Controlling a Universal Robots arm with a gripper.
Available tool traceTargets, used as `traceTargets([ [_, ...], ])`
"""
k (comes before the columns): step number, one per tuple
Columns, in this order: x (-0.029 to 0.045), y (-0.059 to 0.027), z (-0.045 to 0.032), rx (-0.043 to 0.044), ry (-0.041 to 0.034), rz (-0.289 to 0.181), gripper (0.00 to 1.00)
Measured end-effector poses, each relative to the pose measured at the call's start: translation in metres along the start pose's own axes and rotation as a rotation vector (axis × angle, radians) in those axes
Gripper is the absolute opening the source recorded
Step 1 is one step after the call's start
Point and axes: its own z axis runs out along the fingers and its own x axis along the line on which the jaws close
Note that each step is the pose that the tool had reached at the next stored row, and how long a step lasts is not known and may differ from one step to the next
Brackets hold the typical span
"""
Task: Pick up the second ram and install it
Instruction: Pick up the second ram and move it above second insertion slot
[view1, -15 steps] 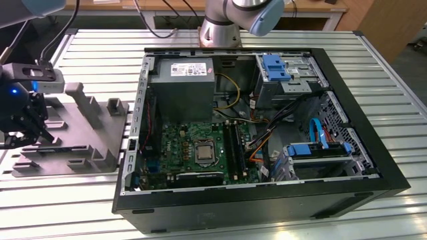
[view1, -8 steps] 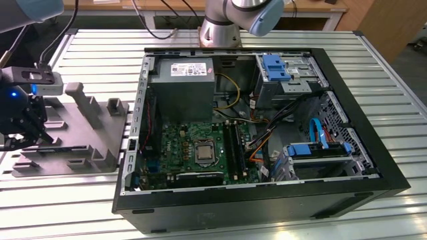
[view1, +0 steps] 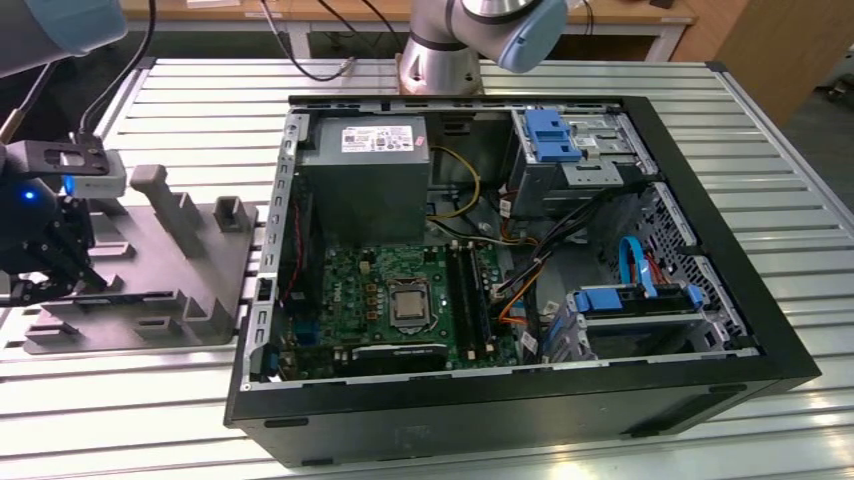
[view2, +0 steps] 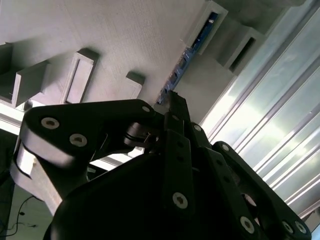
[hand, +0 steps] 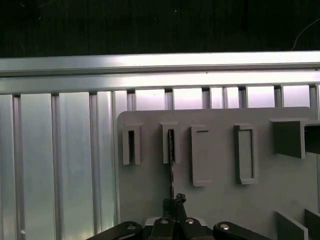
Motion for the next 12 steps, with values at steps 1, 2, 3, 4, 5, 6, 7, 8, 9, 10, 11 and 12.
traceTargets([
  [1, 0.0, 0.0, 0.0005, -0.0001, 0.0, 0.0, 0.1],
  [2, 0.0, 0.0, 0.0005, -0.0002, 0.0001, 0.0, 0.1],
  [3, 0.0, 0.0001, 0.0006, -0.0003, 0.0003, 0.0, 0.1],
  [4, 0.0, 0.0, 0.0015, 0.0001, -0.0001, 0.0, 0.1],
  [5, 0.0, 0.0003, 0.0023, 0.0001, -0.0001, 0.0, 0.1],
  [6, -0.0001, 0.001, 0.0029, 0.0003, 0.0, 0.0, 0.1],
  [7, 0.0, 0.0014, 0.0036, 0.0005, 0.0, 0.0, 0.1],
  [8, 0.0, 0.0017, 0.0044, 0.0008, -0.0001, 0.0, 0.1],
  [9, 0.0001, 0.0019, 0.0049, 0.0009, -0.0002, 0.0, 0.1],
  [10, 0.0001, 0.0019, 0.0049, 0.0008, 0.0, 0.0, 0.1],
  [11, 0.0, 0.002, 0.0048, 0.0006, 0.0001, 0.0, 0.1],
  [12, 0.0, 0.002, 0.0049, 0.0006, 0.0001, 0.0, 0.1],
])
